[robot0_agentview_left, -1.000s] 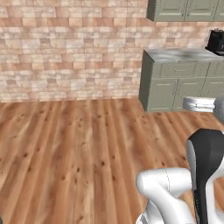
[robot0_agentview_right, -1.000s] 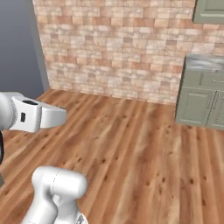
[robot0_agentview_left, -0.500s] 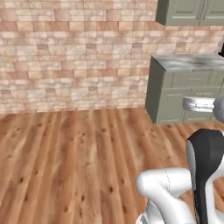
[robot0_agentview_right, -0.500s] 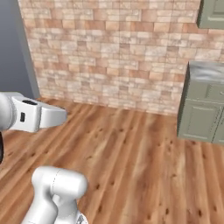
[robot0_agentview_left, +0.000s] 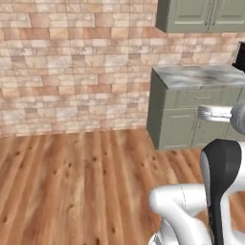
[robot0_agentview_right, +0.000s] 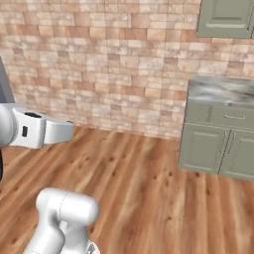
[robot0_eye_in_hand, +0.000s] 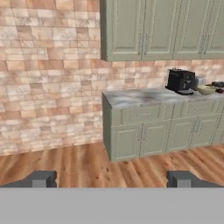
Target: Place one of the steaks on the plate and the other in the bowl. Then place the bowl in the fridge.
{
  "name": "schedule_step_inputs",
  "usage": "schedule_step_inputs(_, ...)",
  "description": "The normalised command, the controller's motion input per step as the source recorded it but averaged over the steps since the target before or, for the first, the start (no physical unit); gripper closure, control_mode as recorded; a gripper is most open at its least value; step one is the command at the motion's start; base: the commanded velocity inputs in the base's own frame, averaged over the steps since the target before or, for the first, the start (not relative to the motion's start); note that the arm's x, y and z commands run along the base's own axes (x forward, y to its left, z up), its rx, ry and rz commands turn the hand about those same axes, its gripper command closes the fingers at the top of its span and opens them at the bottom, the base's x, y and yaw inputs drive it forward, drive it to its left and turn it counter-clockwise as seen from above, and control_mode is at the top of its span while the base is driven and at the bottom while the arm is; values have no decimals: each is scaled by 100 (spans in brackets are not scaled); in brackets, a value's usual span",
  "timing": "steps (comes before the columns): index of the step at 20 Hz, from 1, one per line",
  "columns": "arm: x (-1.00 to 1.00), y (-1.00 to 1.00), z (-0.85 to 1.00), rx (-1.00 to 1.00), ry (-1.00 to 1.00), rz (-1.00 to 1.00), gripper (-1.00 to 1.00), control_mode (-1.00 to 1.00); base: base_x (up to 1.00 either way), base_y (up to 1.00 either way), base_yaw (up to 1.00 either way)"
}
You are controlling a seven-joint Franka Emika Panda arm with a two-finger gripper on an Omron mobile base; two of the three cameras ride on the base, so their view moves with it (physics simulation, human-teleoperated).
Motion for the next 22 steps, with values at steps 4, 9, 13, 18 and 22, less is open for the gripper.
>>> schedule_step_inputs(4, 0, 0, 0, 0, 0, 0, -100, 100, 9, -100, 0)
schedule_step_inputs(9, 0, 0, 0, 0, 0, 0, -100, 100, 1, -100, 0)
schedule_step_inputs(13, 0, 0, 0, 0, 0, 0, -100, 100, 1, -100, 0)
schedule_step_inputs(18, 0, 0, 0, 0, 0, 0, -100, 100, 7, -100, 0)
schedule_step_inputs(22, 0, 0, 0, 0, 0, 0, -100, 100, 10, -100, 0)
